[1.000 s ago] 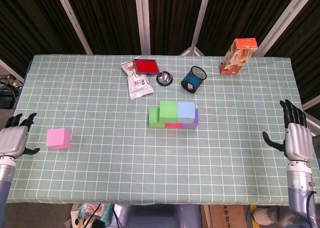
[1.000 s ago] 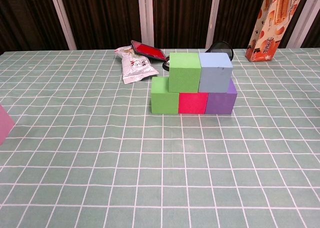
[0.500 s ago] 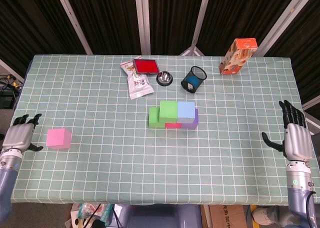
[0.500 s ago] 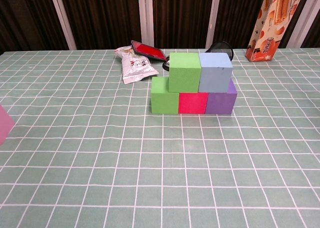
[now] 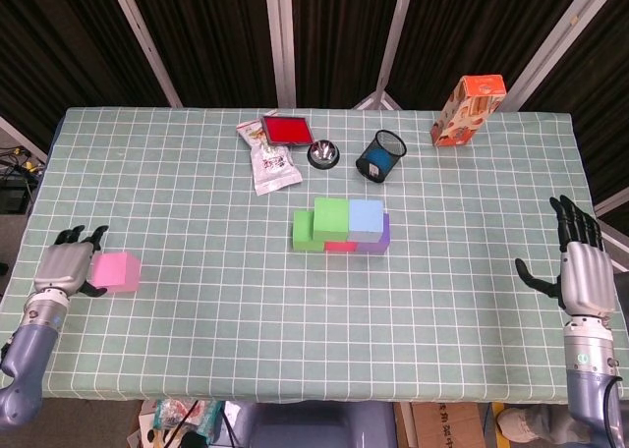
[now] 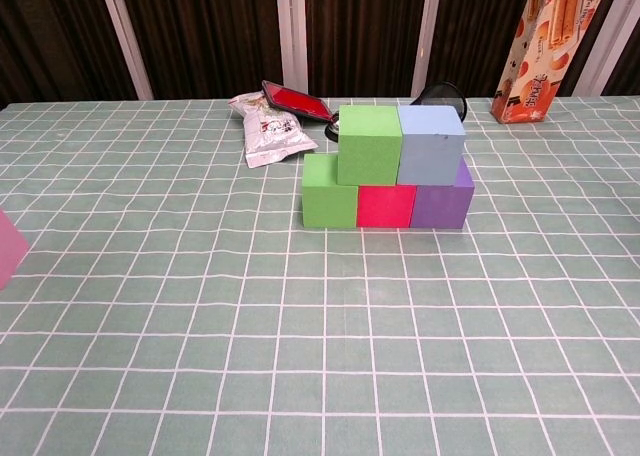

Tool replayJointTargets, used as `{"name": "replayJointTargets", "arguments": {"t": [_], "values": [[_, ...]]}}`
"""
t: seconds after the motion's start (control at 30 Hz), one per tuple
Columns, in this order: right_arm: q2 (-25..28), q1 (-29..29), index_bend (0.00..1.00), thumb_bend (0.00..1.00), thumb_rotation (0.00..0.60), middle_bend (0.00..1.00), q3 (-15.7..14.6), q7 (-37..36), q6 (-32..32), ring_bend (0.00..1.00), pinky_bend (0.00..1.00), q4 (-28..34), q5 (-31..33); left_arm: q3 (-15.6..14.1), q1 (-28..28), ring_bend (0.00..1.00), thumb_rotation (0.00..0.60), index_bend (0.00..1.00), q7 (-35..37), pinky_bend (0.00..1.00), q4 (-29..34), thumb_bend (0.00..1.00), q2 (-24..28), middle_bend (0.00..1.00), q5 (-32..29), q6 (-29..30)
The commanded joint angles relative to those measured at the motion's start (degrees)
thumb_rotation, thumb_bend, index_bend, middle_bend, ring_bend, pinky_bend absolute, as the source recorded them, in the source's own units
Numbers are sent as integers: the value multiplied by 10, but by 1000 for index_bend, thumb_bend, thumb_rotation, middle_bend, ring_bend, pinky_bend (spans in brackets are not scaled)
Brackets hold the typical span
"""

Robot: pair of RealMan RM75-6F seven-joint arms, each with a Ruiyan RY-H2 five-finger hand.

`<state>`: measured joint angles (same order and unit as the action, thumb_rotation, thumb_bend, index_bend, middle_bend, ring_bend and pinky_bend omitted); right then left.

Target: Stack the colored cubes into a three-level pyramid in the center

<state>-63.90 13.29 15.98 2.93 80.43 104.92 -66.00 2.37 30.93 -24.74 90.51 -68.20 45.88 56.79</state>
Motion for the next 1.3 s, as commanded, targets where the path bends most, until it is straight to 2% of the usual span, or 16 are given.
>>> {"name": "replayJointTargets", "arguments": {"t": [0.03, 0.27, 0.53, 0.63, 0.83, 0.93, 1.03, 1.13, 1.3], "values": [[0, 0, 0, 305, 600, 0, 0, 0, 0, 0, 0, 1, -1, -1, 2, 36, 600, 43, -4, 65, -3, 151, -6, 296, -2, -2], [1, -1, 0, 305, 600, 0, -1, -1, 0, 0, 0, 3, -2, 3, 6, 54, 600, 78, -8, 88, -16, 290, -25, 386, -2, -1], [2, -1, 0, 305, 600, 0, -2, -3, -2, 0, 0, 5, -4, 12, 10, 71, 600, 97, -6, 97, -5, 314, -30, 417, 10, 7], [2, -1, 0, 305, 600, 0, -2, -4, -3, 0, 0, 6, -3, 21, 14, 71, 600, 98, -9, 97, 26, 314, -17, 416, 19, 18], [5, -1, 0, 305, 600, 0, 1, -10, -3, 0, 0, 10, -2, 60, 47, 71, 600, 98, -35, 97, 141, 314, 38, 414, 3, 22], [7, -1, 0, 305, 600, 0, 2, -14, -4, 0, 0, 13, -1, 88, 86, 71, 600, 98, -74, 97, 209, 314, 77, 408, -36, 12], [9, -2, 0, 304, 600, 0, 3, -18, -7, 0, 0, 15, 2, 112, 131, 71, 600, 98, -115, 97, 247, 314, 98, 404, -80, 4], [11, -2, 0, 305, 600, 0, 5, -22, -7, 0, 0, 17, 4, 134, 183, 71, 600, 98, -154, 97, 262, 313, 103, 404, -139, -1], [15, -3, 0, 305, 600, 0, 9, -29, -7, 0, 0, 19, 8, 165, 270, 71, 600, 106, -204, 97, 251, 314, 94, 404, -246, -1]]}}
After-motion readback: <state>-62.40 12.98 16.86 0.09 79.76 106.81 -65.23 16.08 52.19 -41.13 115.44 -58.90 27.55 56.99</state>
